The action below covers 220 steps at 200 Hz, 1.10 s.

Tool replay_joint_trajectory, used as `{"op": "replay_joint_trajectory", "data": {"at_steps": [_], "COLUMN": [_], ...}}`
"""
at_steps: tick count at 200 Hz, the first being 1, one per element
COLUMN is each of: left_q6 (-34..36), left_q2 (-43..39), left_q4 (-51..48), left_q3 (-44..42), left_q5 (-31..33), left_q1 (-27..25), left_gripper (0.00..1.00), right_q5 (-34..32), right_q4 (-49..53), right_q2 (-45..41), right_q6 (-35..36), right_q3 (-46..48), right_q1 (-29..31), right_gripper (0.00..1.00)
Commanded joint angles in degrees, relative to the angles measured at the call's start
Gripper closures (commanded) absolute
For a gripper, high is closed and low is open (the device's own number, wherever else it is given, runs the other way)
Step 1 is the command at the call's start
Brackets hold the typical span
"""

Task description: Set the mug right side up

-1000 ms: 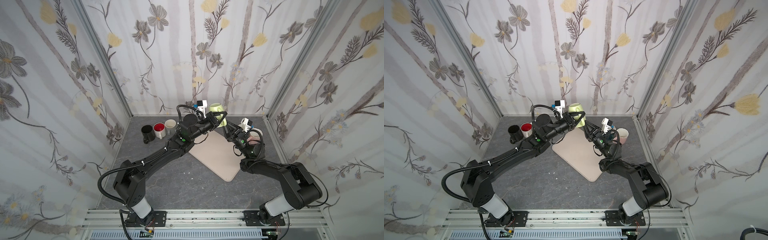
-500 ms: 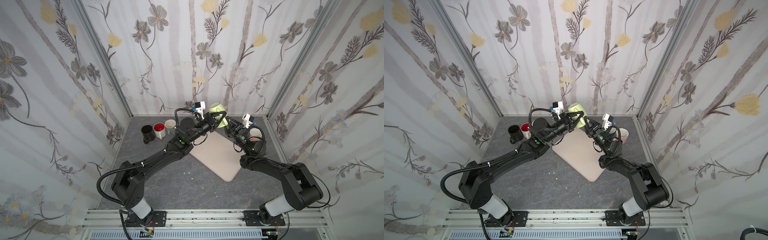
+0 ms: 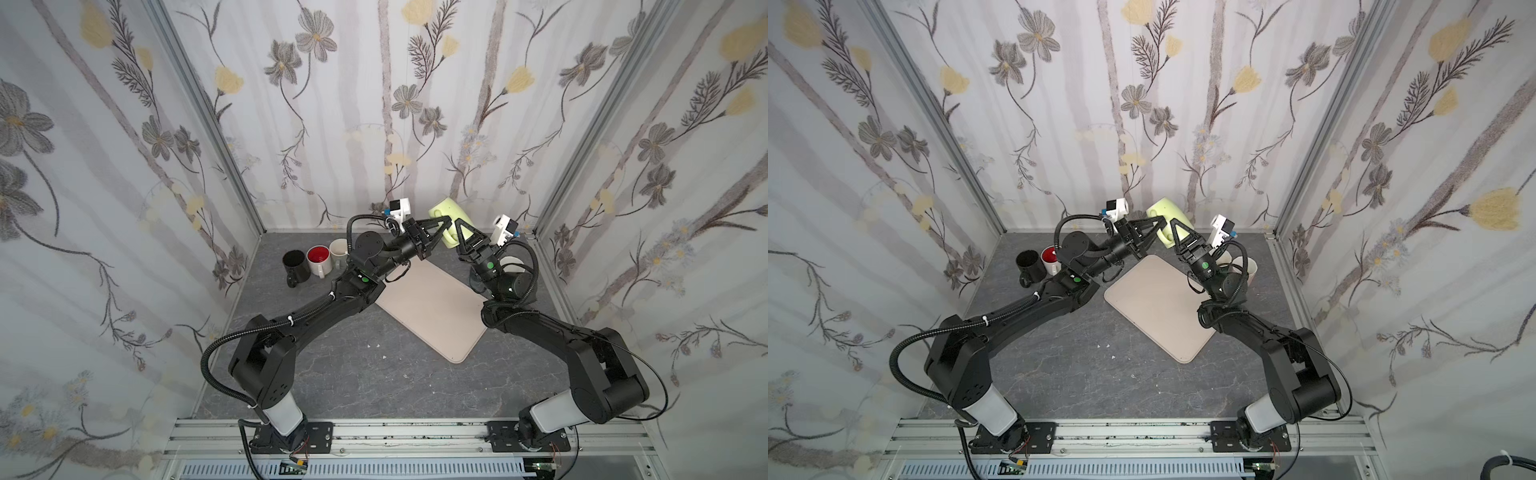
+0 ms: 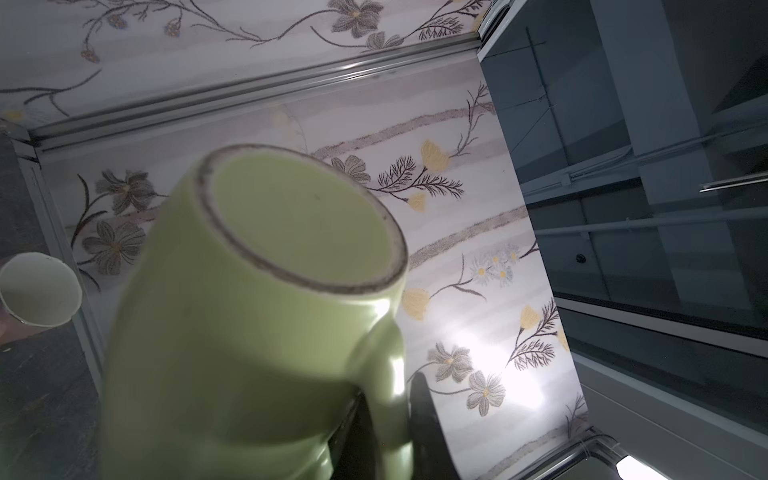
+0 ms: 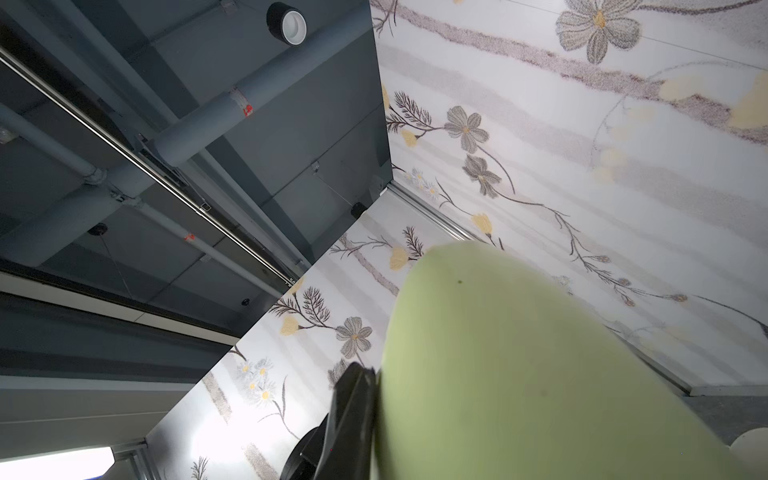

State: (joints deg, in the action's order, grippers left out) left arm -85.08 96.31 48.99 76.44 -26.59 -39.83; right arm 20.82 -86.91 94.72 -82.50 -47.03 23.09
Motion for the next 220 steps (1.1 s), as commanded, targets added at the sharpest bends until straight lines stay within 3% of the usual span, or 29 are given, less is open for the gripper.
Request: {"op": "replay_joint_trajectory", "data": {"at_steps": [1, 13, 24, 28, 32, 98, 118, 163, 220], "left_q6": [5.03, 5.10, 4.84, 4.83, 4.83, 6.12, 8.41, 13.85, 21.45], "left_q2": [1.45, 1.86, 2.03, 2.01, 2.04, 1.00, -0.34, -3.36, -7.70], "left_q4": [-8.24, -8.21, -8.06, -8.04, -8.04, -12.83, -17.59, -25.45, -31.15], "left_q3": [1.41, 1.78, 1.46, 1.28, 1.09, -0.58, -1.85, -5.80, -9.78], "left_q5": [-2.52, -3.28, -3.25, -3.17, -2.97, -2.60, -2.26, -2.38, -0.27], "left_q1": [0.38, 0.37, 0.37, 0.32, 0.37, 0.63, 0.78, 1.73, 2.41], "left_gripper": [0.88, 0.51, 0.32, 0.08, 0.00, 0.00, 0.00, 0.00, 0.00], "right_q5": [3.64, 3.34, 2.68, 2.36, 2.14, -3.57, -6.92, -22.83, -29.91], "right_q4": [1.16, 3.96, 6.65, 7.83, 9.07, 29.61, 43.73, 78.91, 98.40], "right_q2": [-2.21, -2.86, -5.53, -6.16, -6.77, -13.31, -15.21, -19.16, -22.17], "right_q6": [4.79, 6.56, 8.71, 9.86, 10.93, 22.45, 27.91, 42.67, 48.69], "right_q3": [-0.21, 0.06, 0.48, 0.45, 0.50, -1.89, -5.42, -13.90, -12.59], "right_q1": [0.39, 0.49, 0.58, 0.68, 0.72, 0.48, 0.53, -0.16, -3.73], "right_gripper": [0.97, 1.00, 1.00, 1.00, 1.00, 1.00, 1.00, 1.00, 1.00]}}
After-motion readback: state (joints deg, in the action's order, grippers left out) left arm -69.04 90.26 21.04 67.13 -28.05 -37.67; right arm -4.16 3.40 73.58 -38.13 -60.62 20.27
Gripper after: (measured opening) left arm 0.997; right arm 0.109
